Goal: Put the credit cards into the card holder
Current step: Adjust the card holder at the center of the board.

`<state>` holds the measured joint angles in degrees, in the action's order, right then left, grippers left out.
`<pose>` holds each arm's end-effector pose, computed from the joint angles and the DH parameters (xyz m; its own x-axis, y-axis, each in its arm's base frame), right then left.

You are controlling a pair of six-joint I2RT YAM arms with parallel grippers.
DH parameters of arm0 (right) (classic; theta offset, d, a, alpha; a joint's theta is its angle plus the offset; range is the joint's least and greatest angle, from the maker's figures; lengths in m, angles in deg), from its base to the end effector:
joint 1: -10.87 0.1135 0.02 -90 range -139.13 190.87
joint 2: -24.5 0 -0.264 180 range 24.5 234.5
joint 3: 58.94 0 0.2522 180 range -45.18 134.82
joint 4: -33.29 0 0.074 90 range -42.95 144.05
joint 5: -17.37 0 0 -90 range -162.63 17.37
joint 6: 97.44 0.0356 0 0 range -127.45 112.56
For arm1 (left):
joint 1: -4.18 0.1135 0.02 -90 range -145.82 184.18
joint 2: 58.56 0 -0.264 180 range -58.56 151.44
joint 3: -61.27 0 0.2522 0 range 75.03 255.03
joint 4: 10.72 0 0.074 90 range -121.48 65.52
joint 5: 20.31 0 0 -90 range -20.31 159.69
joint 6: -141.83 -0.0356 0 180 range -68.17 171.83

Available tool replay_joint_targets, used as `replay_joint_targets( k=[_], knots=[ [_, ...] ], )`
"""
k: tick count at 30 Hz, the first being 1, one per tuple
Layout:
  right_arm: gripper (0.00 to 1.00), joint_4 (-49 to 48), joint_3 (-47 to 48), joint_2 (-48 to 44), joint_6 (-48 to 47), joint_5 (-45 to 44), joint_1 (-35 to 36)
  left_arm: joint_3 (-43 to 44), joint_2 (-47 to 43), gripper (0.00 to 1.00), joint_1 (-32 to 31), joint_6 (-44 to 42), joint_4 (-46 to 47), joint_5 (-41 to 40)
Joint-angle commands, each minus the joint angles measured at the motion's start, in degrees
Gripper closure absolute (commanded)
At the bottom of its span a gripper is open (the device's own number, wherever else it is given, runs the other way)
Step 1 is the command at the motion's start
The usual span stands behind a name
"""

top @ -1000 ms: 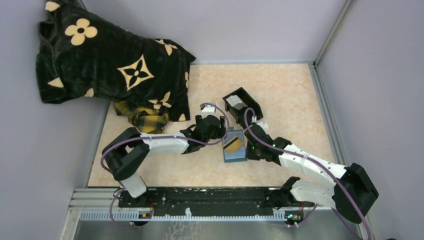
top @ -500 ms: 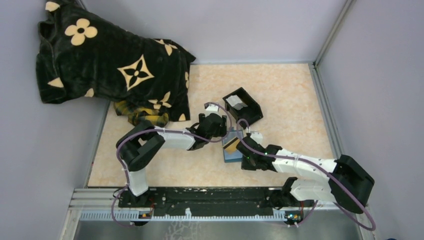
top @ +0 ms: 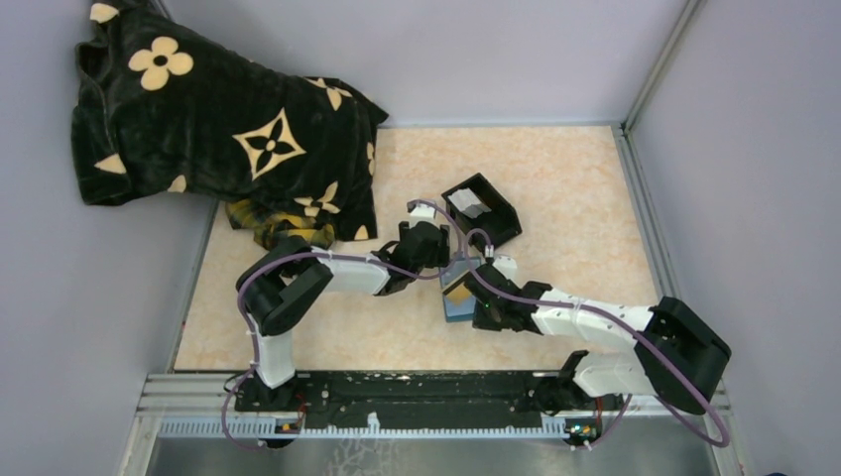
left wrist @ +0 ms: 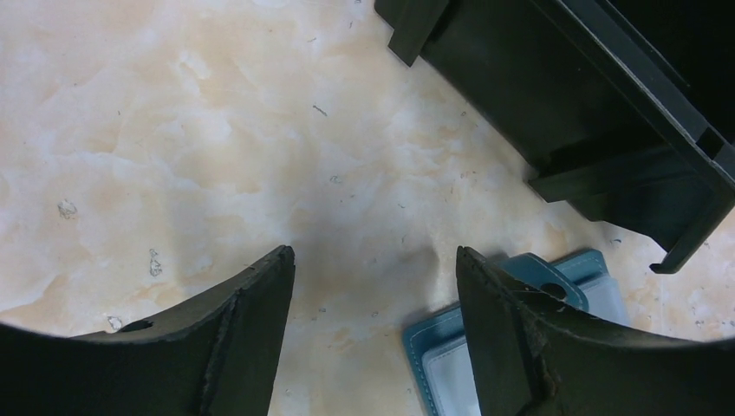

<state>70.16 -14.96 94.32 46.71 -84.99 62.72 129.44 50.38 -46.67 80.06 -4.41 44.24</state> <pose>0.1331 0.1571 0.1547 -0.8950 0.1423 -0.4227 0.0306 0.9651 0.2602 0.2544 -0.2883 0.1385 -0.5402 -0.0130 -0.8415 0.2509 0.9519 -0.1758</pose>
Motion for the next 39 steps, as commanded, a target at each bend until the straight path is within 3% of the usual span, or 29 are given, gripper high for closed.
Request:
replay_joint_targets(
  k=[1, 9, 27, 39],
  knots=[
    [1.0, 0.9, 0.5, 0.4, -2.2, -1.7, -2.4, -3.0, 0.3, 0.27, 0.1, 3.9, -2.3, 5.2],
    [1.0, 0.3, 0.0, 0.6, -4.6, -1.2, -5.9, -4.1, 1.2, 0.38, -3.4, 6.1, -2.1, 8.0],
    [1.0, 0.0, 2.9, 3.6, -12.2, -1.6, -13.8, -8.5, -1.6, 0.41, -10.6, 20.7, -16.7, 1.0],
    [1.0, 0.4, 5.4, 6.0, -14.8, -2.9, -14.8, -11.4, -4.4, 0.41, -14.5, 28.9, -26.7, -2.0]
  ],
)
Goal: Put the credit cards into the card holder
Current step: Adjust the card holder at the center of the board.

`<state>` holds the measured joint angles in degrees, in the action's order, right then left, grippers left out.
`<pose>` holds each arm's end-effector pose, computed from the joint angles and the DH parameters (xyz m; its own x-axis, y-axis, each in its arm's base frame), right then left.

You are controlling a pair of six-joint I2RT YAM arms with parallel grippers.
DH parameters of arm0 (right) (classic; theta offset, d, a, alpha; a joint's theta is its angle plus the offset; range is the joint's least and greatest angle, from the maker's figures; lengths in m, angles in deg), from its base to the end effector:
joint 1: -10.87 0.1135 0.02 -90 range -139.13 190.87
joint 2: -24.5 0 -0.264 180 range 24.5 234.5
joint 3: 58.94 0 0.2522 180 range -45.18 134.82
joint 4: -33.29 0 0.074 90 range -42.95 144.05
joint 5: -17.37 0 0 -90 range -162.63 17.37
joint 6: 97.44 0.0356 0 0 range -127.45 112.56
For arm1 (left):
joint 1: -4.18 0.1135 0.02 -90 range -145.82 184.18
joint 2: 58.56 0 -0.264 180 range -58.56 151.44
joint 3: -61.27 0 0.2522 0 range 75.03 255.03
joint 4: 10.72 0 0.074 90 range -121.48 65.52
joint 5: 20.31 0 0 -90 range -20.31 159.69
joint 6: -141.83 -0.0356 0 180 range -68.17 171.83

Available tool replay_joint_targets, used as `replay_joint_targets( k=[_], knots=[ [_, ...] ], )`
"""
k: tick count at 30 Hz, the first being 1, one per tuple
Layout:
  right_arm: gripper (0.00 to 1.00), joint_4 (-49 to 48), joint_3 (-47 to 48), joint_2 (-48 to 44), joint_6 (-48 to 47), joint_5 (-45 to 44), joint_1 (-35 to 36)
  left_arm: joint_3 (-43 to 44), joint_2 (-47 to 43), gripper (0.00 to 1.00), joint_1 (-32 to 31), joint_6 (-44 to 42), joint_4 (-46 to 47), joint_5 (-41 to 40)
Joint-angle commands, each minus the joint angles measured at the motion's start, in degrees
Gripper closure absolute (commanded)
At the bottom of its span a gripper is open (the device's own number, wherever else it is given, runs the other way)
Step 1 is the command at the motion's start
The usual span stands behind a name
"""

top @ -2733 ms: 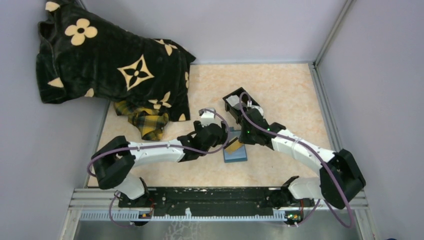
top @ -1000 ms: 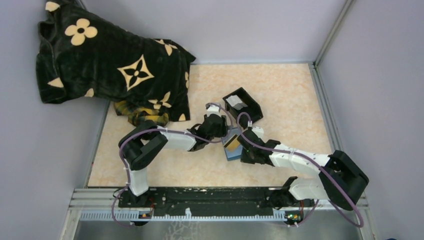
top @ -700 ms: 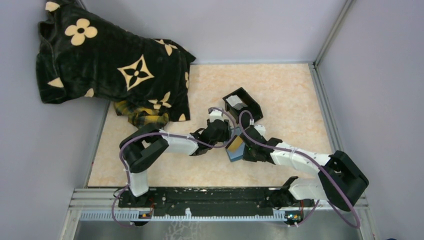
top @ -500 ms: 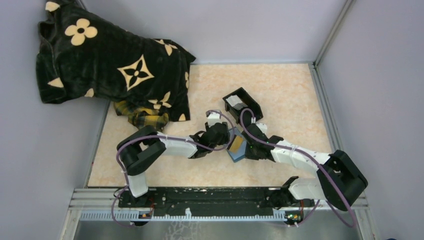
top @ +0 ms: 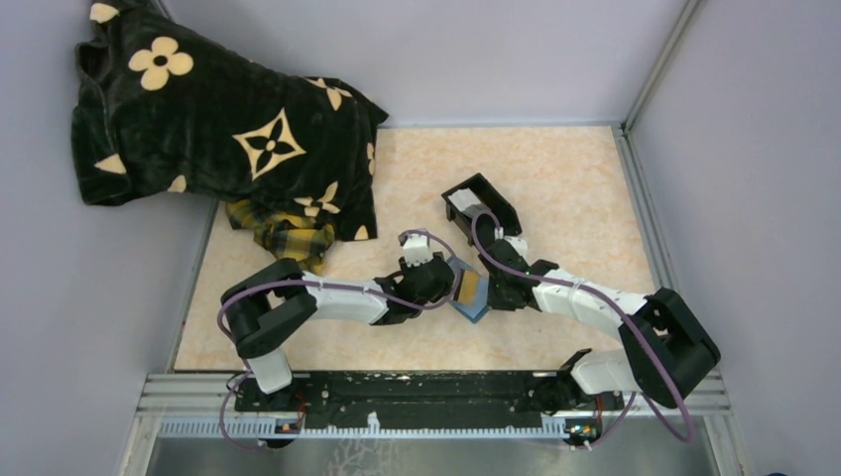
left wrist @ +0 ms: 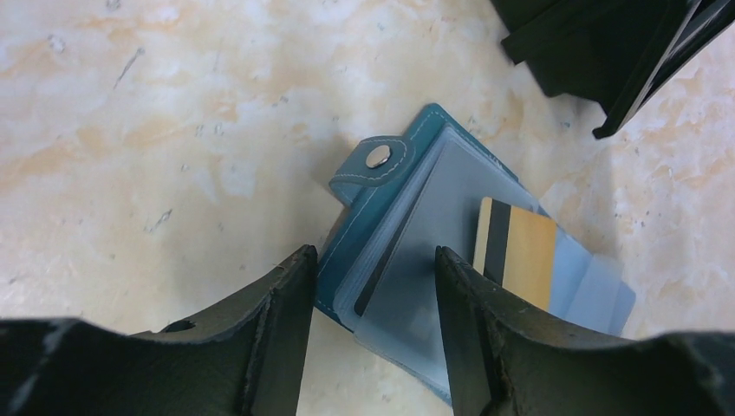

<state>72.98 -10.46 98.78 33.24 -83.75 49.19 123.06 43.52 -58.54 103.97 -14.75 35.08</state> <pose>0.1774 0.1315 0.1587 -0.8970 0.1063 -0.4290 0.0515 0.9892 0.1373 0.1745 -0.2943 0.1364 -0.6270 -0.2019 -0.7524 0.0818 0.9434 -0.3213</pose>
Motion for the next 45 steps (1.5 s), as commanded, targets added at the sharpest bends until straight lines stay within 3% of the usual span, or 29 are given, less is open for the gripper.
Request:
replay_joint_targets(
  k=[1, 20, 27, 40, 45],
  knots=[
    [1.0, -2.3, 1.1, 1.5, -1.6, -4.2, -1.4, -5.5, 2.2, 0.41, -2.8, 5.6, -16.7, 7.1],
    [1.0, -2.3, 5.4, 4.1, -5.1, -4.0, -1.7, -9.2, -3.2, 0.38, -8.8, 16.6, -27.5, 5.7],
    [1.0, -3.1, 5.3, 4.2, -5.6, -3.0, -1.7, -10.2, -6.3, 0.28, -10.0, 21.3, -33.3, 3.6],
    [1.0, -3.9, 4.1, 3.6, -6.0, -2.2, -1.7, 5.1, -3.9, 0.24, -10.5, 18.7, -48.5, -8.2],
    [1.0, -4.6, 3.2, 3.5, -6.1, -2.3, -1.7, 7.8, -7.4, 0.27, -10.5, 13.0, -45.7, -8.1]
  ],
)
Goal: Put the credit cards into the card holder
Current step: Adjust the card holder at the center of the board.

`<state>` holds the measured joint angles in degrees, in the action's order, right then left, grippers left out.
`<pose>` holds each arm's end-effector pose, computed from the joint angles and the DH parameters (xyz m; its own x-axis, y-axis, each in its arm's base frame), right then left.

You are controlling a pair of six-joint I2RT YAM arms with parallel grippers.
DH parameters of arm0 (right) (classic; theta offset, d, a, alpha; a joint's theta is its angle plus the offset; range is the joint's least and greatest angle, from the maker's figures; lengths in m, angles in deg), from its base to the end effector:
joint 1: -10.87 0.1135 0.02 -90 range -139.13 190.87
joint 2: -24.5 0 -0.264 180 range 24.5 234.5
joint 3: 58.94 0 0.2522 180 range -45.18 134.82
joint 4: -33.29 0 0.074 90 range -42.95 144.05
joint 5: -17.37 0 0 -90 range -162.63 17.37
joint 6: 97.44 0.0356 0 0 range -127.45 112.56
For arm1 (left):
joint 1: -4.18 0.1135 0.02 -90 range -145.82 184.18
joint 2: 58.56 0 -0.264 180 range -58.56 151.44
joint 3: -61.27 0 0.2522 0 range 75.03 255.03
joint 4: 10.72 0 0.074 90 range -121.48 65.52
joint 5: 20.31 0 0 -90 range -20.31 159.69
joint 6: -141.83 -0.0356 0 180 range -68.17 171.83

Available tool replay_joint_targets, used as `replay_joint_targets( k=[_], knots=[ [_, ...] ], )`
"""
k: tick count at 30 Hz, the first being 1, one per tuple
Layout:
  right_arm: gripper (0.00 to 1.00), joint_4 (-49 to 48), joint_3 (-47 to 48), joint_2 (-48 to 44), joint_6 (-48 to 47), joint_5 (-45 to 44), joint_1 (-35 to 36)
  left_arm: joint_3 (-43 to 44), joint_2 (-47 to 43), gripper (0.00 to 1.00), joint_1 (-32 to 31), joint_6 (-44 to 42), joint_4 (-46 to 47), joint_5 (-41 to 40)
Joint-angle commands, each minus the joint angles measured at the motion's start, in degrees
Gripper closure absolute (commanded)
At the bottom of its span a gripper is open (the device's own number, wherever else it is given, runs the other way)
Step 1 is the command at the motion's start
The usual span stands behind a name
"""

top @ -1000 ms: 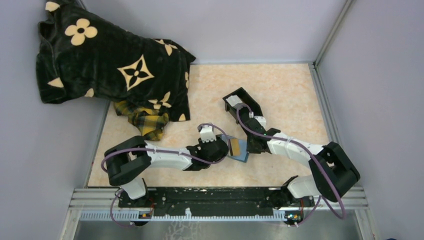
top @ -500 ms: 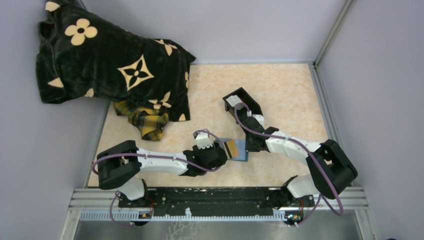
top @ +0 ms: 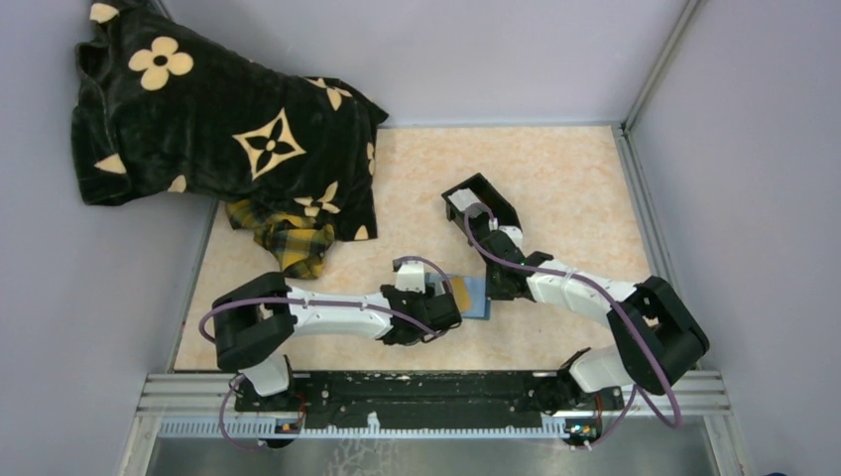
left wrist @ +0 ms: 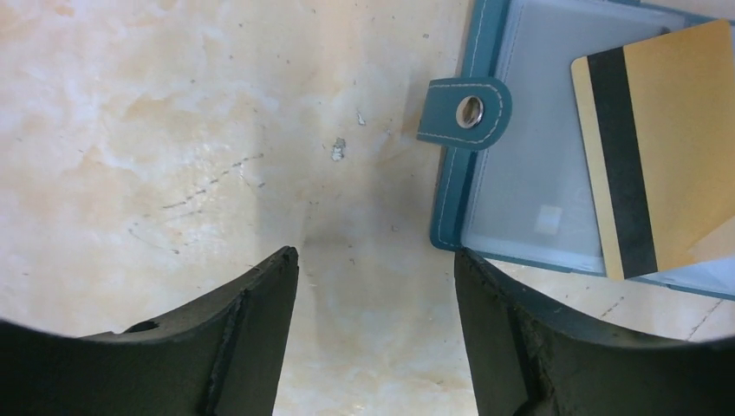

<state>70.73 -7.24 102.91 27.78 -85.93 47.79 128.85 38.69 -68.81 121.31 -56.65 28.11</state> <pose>0.1965 0.1374 0.1610 -0.8787 0.0418 -0.4756 0.0029 0.9966 0.0823 0.1096 -0.2776 0.1531 -0.7240 -0.0281 -0.6892 -0.0316 0.9995 -0.0076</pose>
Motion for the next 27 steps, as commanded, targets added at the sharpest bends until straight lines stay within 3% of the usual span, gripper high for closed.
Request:
replay_joint_targets(
  k=[1, 10, 16, 21, 27],
  knots=[
    [1.0, -2.5, -0.2, -0.5, -0.6, -0.1, -0.4, 1.7, -3.8, 0.28, -0.1, -5.3, -2.4, -0.7],
    [1.0, -3.0, -0.1, -0.3, -0.9, 0.4, -0.3, 0.1, -10.9, 0.32, -0.1, -11.3, 9.2, 2.6],
    [1.0, -2.8, 0.5, -0.2, -1.1, 0.4, -0.4, 1.1, -7.2, 0.33, 1.5, -12.1, 12.0, 5.4],
    [1.0, -2.5, 0.7, -0.3, -1.3, 0.3, -0.4, -3.0, -6.9, 0.34, 4.7, -11.2, 21.1, 11.3],
    [1.0, -2.9, 0.6, 0.1, -1.4, 0.4, -0.4, -2.0, -5.2, 0.34, 6.5, -11.5, 24.4, 12.3]
  ],
)
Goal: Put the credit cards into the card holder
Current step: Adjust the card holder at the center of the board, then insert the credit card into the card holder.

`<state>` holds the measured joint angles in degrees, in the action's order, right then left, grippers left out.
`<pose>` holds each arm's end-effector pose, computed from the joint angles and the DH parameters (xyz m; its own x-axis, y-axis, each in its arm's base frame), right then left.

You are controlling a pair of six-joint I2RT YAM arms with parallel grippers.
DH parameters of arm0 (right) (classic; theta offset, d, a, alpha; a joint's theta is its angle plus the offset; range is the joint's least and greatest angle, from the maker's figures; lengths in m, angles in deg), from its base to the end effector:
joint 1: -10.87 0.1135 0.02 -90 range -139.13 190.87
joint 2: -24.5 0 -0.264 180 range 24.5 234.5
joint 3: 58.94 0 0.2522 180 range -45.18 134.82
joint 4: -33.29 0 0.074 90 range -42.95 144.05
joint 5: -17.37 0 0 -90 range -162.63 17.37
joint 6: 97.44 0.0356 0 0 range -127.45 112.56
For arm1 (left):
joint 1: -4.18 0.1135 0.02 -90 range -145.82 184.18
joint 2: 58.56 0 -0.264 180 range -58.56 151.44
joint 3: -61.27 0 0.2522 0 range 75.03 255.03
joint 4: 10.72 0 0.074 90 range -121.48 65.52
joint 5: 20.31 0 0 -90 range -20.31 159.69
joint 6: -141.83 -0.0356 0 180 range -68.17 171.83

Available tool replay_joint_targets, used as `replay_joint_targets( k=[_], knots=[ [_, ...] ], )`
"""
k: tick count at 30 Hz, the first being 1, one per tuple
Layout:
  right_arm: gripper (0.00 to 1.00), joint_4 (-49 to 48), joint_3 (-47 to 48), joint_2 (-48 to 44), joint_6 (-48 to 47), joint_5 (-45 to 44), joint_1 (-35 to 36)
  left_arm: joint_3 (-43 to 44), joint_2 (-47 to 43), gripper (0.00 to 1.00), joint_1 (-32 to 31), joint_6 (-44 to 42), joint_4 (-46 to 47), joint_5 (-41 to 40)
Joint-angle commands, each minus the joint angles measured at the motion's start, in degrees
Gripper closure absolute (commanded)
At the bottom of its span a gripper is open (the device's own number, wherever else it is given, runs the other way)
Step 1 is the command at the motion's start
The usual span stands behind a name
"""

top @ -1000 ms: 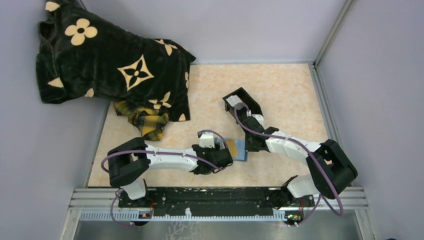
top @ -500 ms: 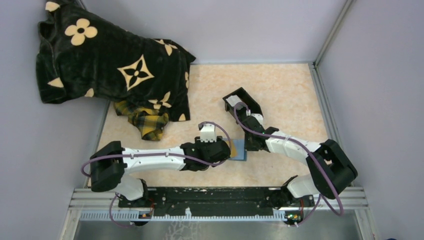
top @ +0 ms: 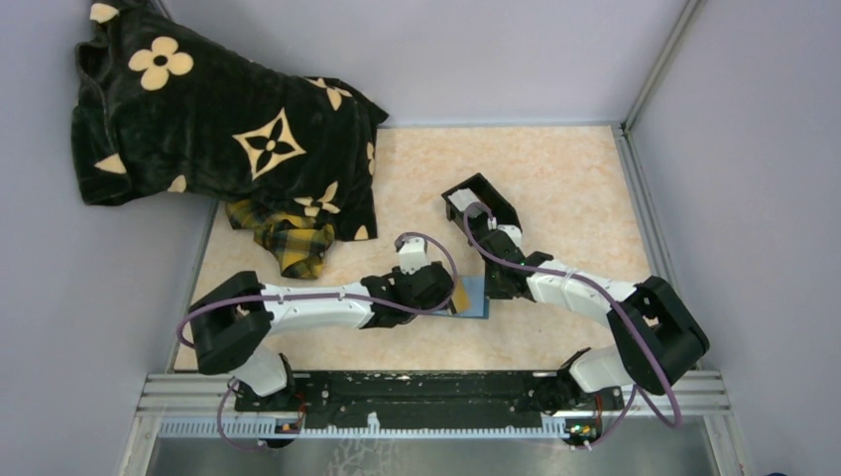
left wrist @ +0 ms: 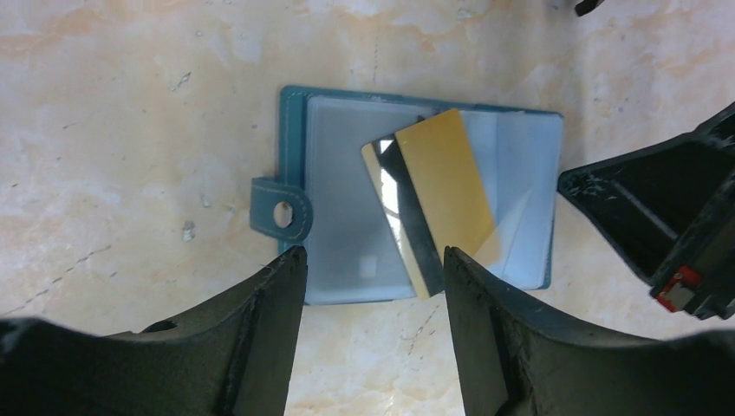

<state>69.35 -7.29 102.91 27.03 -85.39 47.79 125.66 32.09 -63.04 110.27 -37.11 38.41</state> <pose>0.1980 0.1390 0.1618 -0.8723 0.0351 -0.4878 -0.0140 0.9952 0.0965 0.1380 -0.2810 0.1829 -0.7286 -0.1458 -0.6692 0.0863 0.9497 -0.3009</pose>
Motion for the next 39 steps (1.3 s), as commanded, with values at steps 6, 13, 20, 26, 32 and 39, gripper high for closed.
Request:
replay_joint_targets(
  k=[6, 13, 20, 26, 32, 39],
  knots=[
    [1.0, -2.1, 0.5, 0.6, -0.9, 0.1, -0.5, 4.0, 5.2, 0.34, 1.4, -0.2, 4.9, 3.5],
    [1.0, -2.9, 0.3, 0.8, -1.2, 0.6, -0.9, 5.5, 8.3, 0.34, 1.9, 0.6, 4.3, 3.3],
    [1.0, -3.4, 0.2, 1.2, -1.5, 0.9, -1.1, 6.1, 9.7, 0.33, 2.3, 1.3, 4.0, 1.3],
    [1.0, -3.8, 0.2, 1.6, -1.8, 1.0, -1.2, 6.2, 10.8, 0.33, 2.6, 1.3, 5.2, 0.3],
    [1.0, -4.0, 0.0, 1.8, -2.1, 1.1, -1.6, 6.2, 12.2, 0.32, 3.0, 0.8, 6.9, -0.1],
    [1.0, -4.3, -0.1, 2.1, -2.5, 1.2, -1.8, 4.2, 12.2, 0.32, 3.3, 0.2, 11.3, -1.4]
  ],
)
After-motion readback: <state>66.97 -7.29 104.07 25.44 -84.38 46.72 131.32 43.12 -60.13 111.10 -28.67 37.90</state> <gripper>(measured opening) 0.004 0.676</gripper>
